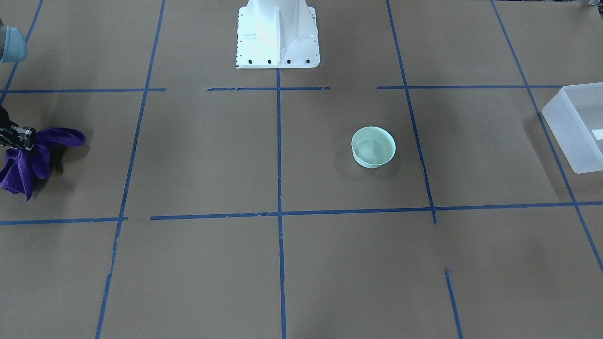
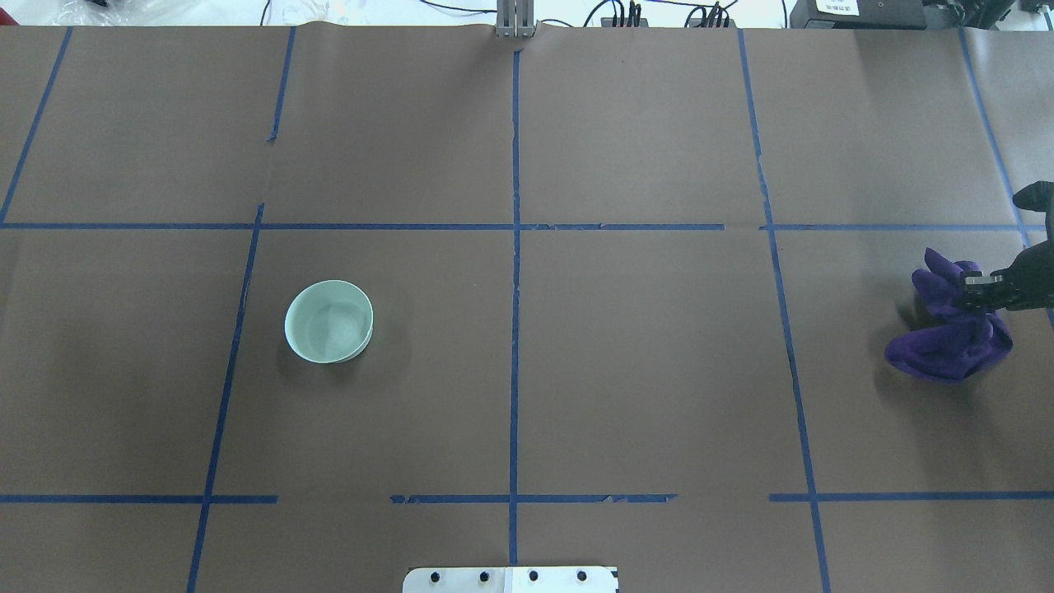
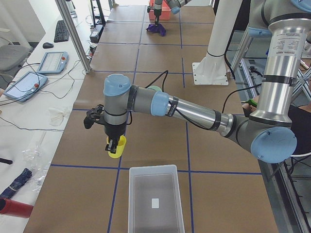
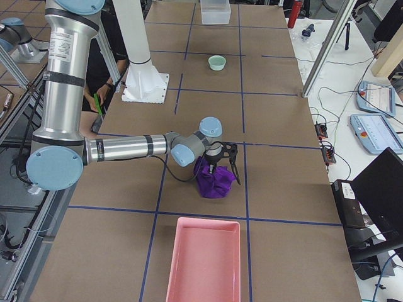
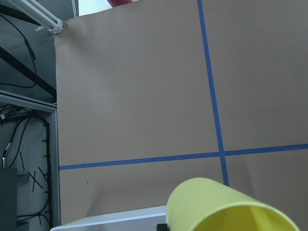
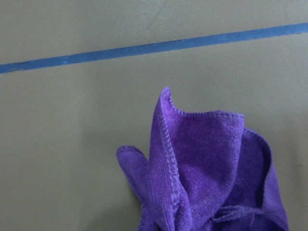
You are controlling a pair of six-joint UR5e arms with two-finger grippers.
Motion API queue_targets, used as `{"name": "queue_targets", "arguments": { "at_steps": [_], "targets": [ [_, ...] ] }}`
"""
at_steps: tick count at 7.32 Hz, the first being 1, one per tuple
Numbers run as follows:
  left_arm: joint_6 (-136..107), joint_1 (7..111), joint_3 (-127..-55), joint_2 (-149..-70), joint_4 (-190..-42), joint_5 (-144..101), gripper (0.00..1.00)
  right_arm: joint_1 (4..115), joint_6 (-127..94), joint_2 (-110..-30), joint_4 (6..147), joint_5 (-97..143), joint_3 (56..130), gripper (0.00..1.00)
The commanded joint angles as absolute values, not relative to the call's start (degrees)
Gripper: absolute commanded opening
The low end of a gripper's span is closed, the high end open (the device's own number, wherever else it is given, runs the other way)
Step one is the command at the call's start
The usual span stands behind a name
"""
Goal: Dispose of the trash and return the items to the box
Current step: 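Grasp and lift the purple cloth with the right gripper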
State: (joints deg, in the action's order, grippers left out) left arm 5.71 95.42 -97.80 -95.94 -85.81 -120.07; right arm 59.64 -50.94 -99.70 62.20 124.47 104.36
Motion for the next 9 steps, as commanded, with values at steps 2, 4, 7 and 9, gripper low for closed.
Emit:
{"name": "queue_targets", "arguments": {
  "at_steps": [2, 4, 7, 9],
  "targets": [
    [7.4, 95.8, -92.3, -89.6, -95.2, -120.2, 0.00, 66.4, -46.3, -99.8, 81.8, 124.8, 119.5, 0.00],
    [6.9, 95.8, -91.4, -83.3, -101.3, -120.7, 0.00, 75.7, -29.4, -94.1, 96.6, 124.7, 121.4, 0.00],
    [6.9, 95.0, -88.2, -80.7, -103.7, -128.6, 0.00, 87.5, -10.5, -91.9, 105.4, 124.6, 121.1, 0.00],
    [6.9, 90.8, -83.3, -79.5, -108.2, -133.0, 0.00, 92.5, -2.9, -93.2, 105.6, 124.6, 120.8, 0.00]
  ]
}}
